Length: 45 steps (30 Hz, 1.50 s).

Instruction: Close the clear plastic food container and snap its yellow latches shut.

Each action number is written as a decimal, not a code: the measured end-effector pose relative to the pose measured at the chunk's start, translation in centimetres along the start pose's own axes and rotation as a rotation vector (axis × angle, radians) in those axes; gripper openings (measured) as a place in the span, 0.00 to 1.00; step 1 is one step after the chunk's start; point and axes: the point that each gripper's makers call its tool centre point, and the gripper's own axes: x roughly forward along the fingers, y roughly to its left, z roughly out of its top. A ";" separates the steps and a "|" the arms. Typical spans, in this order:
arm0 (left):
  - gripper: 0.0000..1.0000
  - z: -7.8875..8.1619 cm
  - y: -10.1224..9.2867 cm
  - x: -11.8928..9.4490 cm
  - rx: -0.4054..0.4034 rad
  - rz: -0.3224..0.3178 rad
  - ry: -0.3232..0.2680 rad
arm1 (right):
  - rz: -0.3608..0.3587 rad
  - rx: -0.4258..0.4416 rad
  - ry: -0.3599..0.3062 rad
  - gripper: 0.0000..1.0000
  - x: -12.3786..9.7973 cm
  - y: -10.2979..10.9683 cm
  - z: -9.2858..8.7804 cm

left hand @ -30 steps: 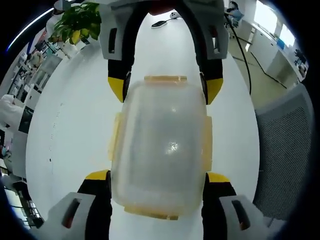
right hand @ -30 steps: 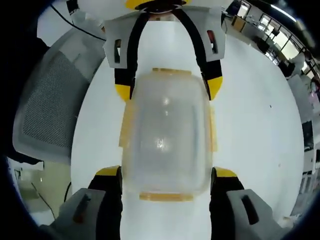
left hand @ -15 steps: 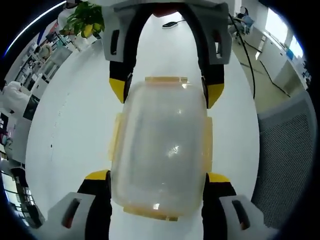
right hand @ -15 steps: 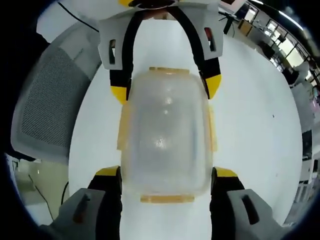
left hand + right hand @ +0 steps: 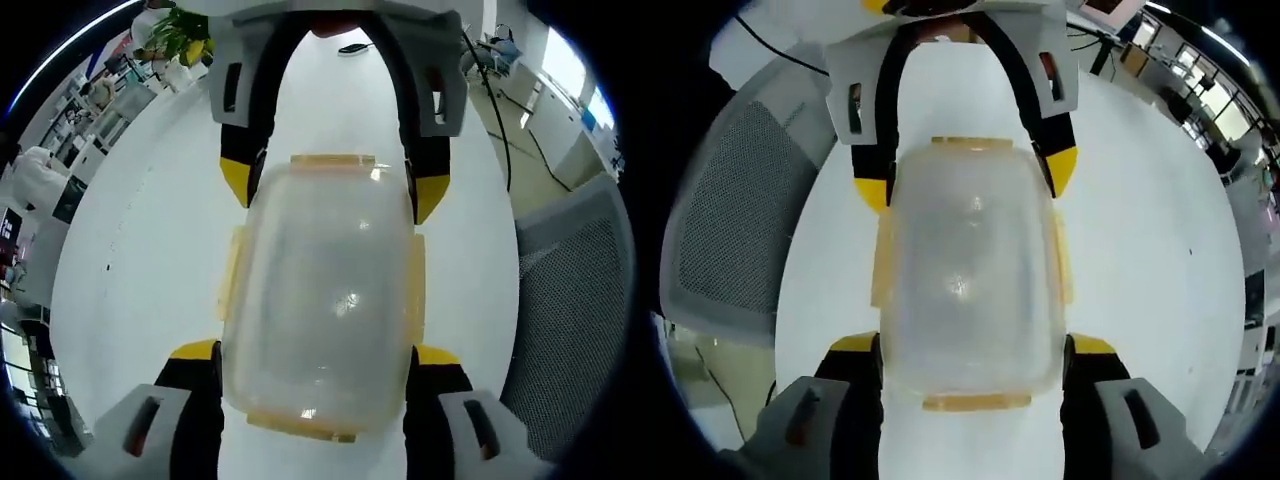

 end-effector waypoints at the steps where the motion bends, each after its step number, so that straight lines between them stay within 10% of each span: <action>1: 0.71 -0.3 0.0 -0.1 -0.003 0.002 0.001 | 0.000 -0.001 0.000 0.70 0.1 0.0 0.3; 45: 0.73 -9.1 4.9 -2.7 0.120 -0.076 -0.074 | -0.038 0.209 0.045 0.75 4.4 -2.6 9.8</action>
